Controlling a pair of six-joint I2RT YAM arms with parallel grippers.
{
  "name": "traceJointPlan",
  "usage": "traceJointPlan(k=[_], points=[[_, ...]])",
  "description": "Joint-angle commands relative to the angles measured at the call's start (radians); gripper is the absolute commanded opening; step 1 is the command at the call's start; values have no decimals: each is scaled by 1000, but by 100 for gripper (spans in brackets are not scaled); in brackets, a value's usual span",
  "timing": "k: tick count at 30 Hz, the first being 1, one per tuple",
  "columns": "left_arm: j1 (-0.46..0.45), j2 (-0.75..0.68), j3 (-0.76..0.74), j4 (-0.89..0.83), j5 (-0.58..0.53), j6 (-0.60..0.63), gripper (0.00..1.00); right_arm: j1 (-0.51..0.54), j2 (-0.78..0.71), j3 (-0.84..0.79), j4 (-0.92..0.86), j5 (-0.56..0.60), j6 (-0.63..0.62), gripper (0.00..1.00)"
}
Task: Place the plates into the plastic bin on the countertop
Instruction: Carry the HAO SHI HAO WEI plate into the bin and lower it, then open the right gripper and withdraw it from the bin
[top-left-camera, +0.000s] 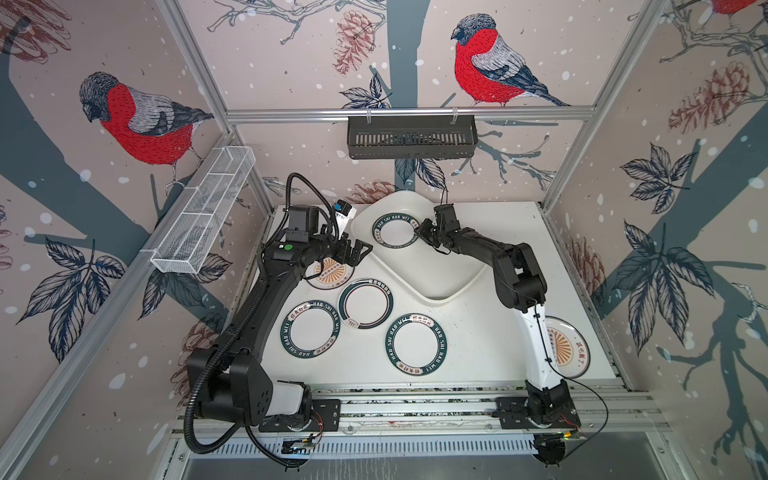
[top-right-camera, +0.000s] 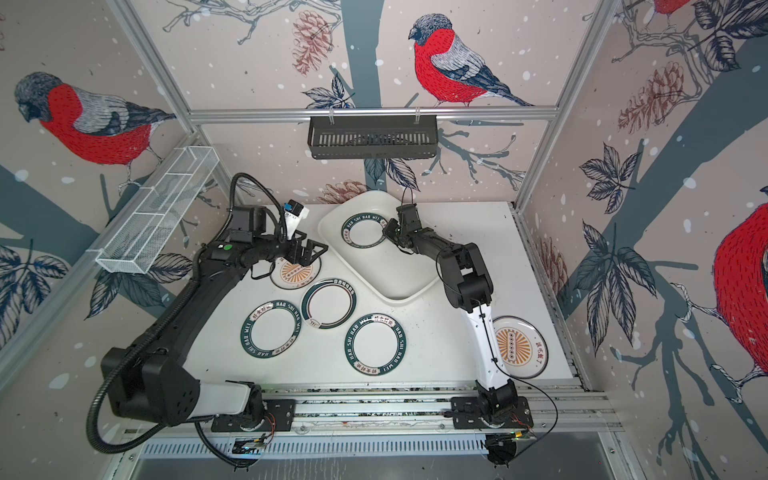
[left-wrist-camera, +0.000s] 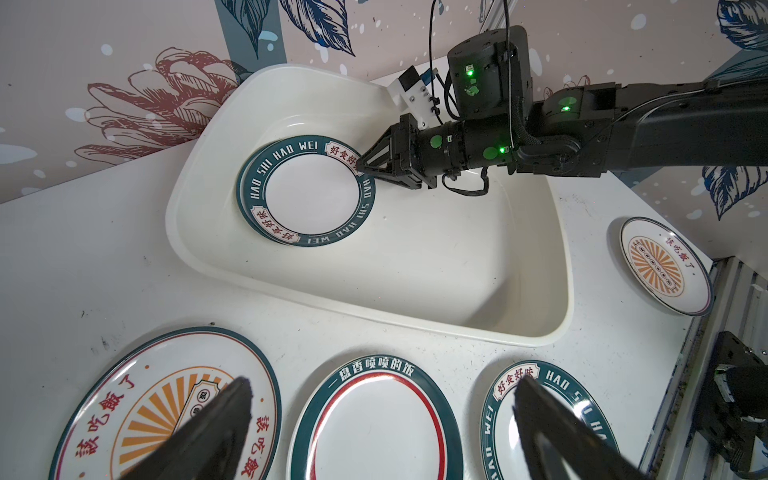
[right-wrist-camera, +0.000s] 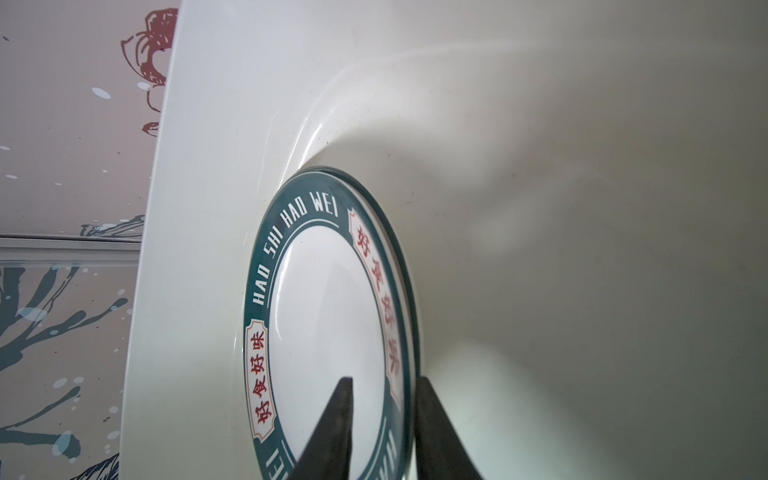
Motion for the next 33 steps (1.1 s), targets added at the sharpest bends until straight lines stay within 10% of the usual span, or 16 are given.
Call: traceJointPlan(k=[1, 33], points=[[-1, -8, -1, 22, 20, -5, 98, 0, -16, 8, -12, 8, -20, 30], [-1, -9, 8, 10, 17, 14, 98, 9, -180, -113, -16, 59, -94, 35]])
